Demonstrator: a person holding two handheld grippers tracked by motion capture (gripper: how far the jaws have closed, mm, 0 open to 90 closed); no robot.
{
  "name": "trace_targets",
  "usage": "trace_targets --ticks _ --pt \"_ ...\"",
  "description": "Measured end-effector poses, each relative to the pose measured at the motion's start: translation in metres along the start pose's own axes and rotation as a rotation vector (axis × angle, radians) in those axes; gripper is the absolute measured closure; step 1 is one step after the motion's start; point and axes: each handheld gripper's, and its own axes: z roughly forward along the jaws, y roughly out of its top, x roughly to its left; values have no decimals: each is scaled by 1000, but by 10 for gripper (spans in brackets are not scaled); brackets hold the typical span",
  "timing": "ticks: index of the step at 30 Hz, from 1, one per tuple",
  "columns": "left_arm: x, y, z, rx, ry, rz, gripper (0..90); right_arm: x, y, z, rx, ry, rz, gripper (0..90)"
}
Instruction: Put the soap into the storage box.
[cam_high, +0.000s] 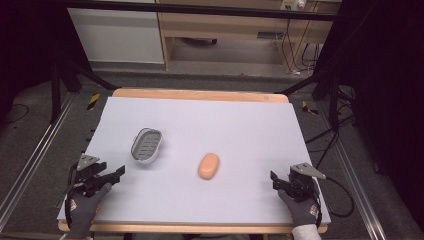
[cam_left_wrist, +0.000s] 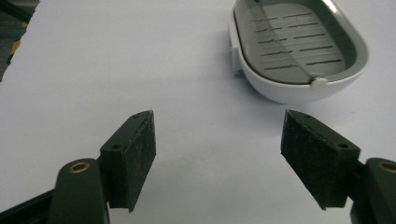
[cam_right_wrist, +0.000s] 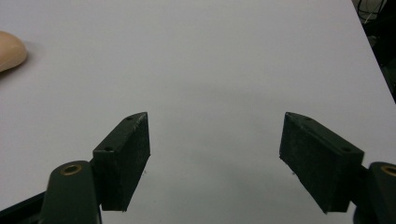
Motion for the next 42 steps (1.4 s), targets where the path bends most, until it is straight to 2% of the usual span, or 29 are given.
trace_targets --ticks 4,13,28,42 --pt "-4 1 -2 -5 -7 12 295 -3 -2 0 4 2 21 244" --pt "-17 3 -5 -12 -46 33 329 1 -3 -2 8 6 10 258" --pt "-38 6 -4 -6 -95 63 328 4 -4 -3 -17 16 -6 282" --pt "-67 8 0 -4 -132 117 308 5 -3 -6 -39 17 -12 328"
